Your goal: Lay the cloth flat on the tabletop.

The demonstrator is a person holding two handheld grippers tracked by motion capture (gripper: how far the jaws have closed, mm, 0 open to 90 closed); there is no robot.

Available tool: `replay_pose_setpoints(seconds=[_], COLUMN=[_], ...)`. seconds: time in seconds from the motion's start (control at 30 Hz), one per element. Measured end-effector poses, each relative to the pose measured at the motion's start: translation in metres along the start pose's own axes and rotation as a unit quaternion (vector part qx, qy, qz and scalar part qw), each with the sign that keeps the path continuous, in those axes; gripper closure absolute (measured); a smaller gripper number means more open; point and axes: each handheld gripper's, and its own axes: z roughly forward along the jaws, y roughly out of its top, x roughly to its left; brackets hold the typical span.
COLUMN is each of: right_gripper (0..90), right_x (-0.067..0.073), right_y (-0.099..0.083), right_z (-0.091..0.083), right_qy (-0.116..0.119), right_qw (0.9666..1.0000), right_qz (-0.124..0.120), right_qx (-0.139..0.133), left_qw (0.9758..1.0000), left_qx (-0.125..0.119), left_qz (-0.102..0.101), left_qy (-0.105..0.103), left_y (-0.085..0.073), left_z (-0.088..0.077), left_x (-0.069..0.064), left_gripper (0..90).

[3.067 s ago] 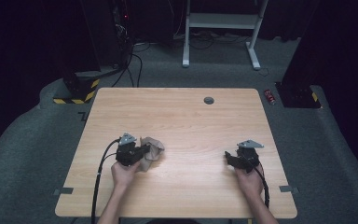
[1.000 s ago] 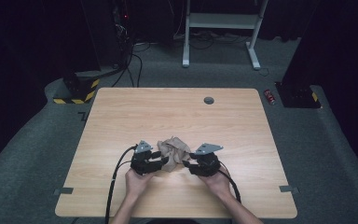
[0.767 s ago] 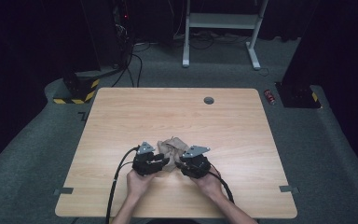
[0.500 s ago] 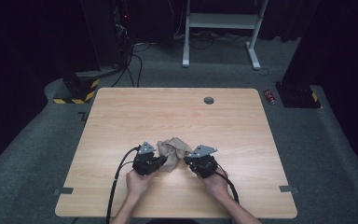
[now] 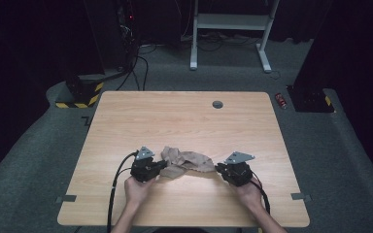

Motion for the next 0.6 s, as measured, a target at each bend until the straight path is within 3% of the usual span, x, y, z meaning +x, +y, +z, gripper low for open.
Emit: replay_pose_setpoints(seconds=[0.2, 0.3, 0.37, 0.4, 0.5, 0.6], right_gripper=[57.9, 53.9, 53.7, 58.8, 82.0, 88.7], right_x=[0.015, 0.028, 0.032, 0.038, 0.04, 0.036], right_y=[0.021, 0.034, 0.037, 0.042, 0.045, 0.045], right_z=[0.007, 0.023, 0.029, 0.04, 0.05, 0.047], right_qy=[0.03, 0.05, 0.054, 0.059, 0.059, 0.046], right_qw=[0.9993, 0.9985, 0.9983, 0.998, 0.9978, 0.9985], right_qz=[-0.008, -0.018, -0.02, -0.023, -0.029, -0.03], right_qx=[-0.023, -0.017, -0.012, -0.003, 0.013, 0.008], left_qw=[1.0, 0.9996, 0.9995, 0.9994, 0.9989, 0.9987], left_qx=[0.004, 0.009, 0.009, 0.007, 0.008, 0.01], left_qz=[0.001, 0.007, 0.006, 0.001, -0.003, 0.0], left_qy=[0.003, 0.026, 0.03, 0.033, 0.046, 0.051], left_y=[0.0, -0.002, -0.004, -0.005, -0.013, -0.016], left_z=[0.005, 0.008, 0.008, 0.008, 0.007, 0.005], left_x=[-0.004, -0.005, -0.004, -0.003, -0.001, 0.0], left_gripper=[65.6, 59.1, 55.1, 53.4, 50.3, 49.4])
